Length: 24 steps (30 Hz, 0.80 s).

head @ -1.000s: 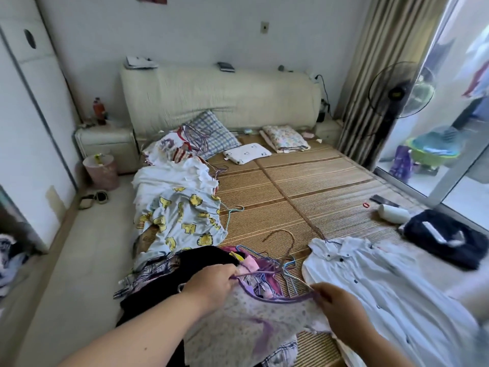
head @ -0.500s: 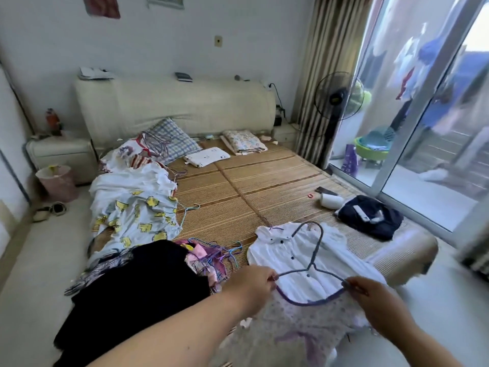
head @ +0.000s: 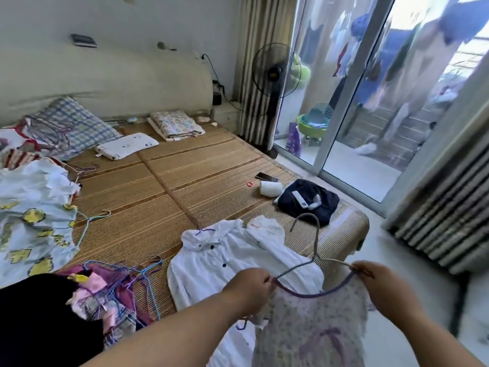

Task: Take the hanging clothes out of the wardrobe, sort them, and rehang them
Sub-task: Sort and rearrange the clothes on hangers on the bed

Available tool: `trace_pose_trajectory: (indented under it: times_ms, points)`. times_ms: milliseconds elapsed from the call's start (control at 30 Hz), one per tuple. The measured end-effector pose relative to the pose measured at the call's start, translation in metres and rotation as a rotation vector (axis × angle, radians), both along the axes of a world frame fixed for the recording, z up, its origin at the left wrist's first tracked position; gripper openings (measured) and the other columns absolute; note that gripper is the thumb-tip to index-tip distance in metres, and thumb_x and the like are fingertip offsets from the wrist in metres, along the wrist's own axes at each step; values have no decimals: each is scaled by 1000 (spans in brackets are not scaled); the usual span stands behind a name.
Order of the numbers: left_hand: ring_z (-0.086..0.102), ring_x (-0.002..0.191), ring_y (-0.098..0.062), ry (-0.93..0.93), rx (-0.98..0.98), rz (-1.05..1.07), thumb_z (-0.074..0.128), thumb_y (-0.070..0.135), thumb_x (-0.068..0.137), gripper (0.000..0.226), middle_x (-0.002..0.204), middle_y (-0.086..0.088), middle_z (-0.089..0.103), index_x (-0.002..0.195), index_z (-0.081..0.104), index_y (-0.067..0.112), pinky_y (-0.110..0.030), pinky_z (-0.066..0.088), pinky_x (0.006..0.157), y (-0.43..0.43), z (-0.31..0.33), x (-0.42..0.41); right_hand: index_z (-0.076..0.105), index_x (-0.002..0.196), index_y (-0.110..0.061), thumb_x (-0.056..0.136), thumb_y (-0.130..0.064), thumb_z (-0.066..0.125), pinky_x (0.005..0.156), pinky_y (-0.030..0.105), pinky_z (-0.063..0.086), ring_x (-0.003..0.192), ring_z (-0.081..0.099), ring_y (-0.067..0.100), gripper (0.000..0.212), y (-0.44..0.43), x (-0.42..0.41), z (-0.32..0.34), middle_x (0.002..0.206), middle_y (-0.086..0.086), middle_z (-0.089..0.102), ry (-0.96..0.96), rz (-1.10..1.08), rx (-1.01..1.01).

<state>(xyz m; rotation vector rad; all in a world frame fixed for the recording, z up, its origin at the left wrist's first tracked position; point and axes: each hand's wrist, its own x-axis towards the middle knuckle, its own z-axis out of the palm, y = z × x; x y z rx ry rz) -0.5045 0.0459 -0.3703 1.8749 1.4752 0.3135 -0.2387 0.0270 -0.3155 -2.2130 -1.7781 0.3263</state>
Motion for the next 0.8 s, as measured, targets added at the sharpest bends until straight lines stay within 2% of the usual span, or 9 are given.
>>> trace_pose_trajectory:
  times_ms: [133, 233, 367, 433, 533, 700, 800]
  points:
    - [54, 86, -32, -11, -99, -40, 40, 31, 94, 35, 90, -17, 59, 61, 38, 19, -31, 28, 60, 79, -11, 39, 71, 106, -24, 91, -18, 57, 79, 28, 44, 98, 63, 24, 21, 84, 38, -4, 110, 2, 69, -38, 8, -36]
    - [54, 86, -30, 15, -125, -64, 40, 28, 95, 26, 95, -17, 61, 72, 48, 18, -29, 30, 62, 144, -16, 73, 72, 105, -24, 89, -17, 61, 74, 27, 47, 84, 64, 22, 21, 151, 69, -2, 105, 3, 70, -28, -1, -24]
    - [54, 88, -24, -7, -162, -15, 40, 28, 96, 24, 102, -12, 63, 94, 60, 15, -27, 33, 65, 213, -25, 115, 72, 106, -20, 88, -15, 61, 82, 29, 44, 98, 62, 27, 21, 230, 110, -14, 108, 6, 69, -20, 27, -10]
    - [56, 87, -26, -18, -192, 17, 41, 26, 94, 23, 99, -11, 63, 93, 60, 13, -28, 34, 64, 247, -37, 137, 73, 104, -19, 87, -13, 63, 81, 28, 42, 99, 62, 28, 21, 271, 130, -25, 106, 7, 70, -19, 50, 5]
    - [53, 81, -23, -1, -241, 77, 42, 25, 93, 20, 98, -10, 63, 89, 59, 15, -28, 35, 62, 299, -58, 166, 73, 102, -18, 87, -11, 62, 80, 30, 44, 96, 63, 28, 20, 341, 160, -55, 104, 6, 71, 2, 91, 2]
    - [57, 83, -25, 17, -354, 243, 44, 24, 92, 19, 88, -9, 61, 76, 53, 19, -26, 36, 62, 389, -113, 198, 72, 104, -13, 87, -7, 59, 72, 29, 40, 96, 63, 31, 22, 469, 180, -133, 106, 8, 70, 2, 239, -54]
    - [60, 92, -29, 49, -422, 327, 46, 25, 92, 16, 99, -14, 65, 84, 57, 17, -27, 37, 65, 429, -158, 205, 70, 107, -15, 89, -10, 57, 84, 33, 44, 105, 60, 30, 23, 536, 179, -184, 110, 8, 68, -5, 394, -178]
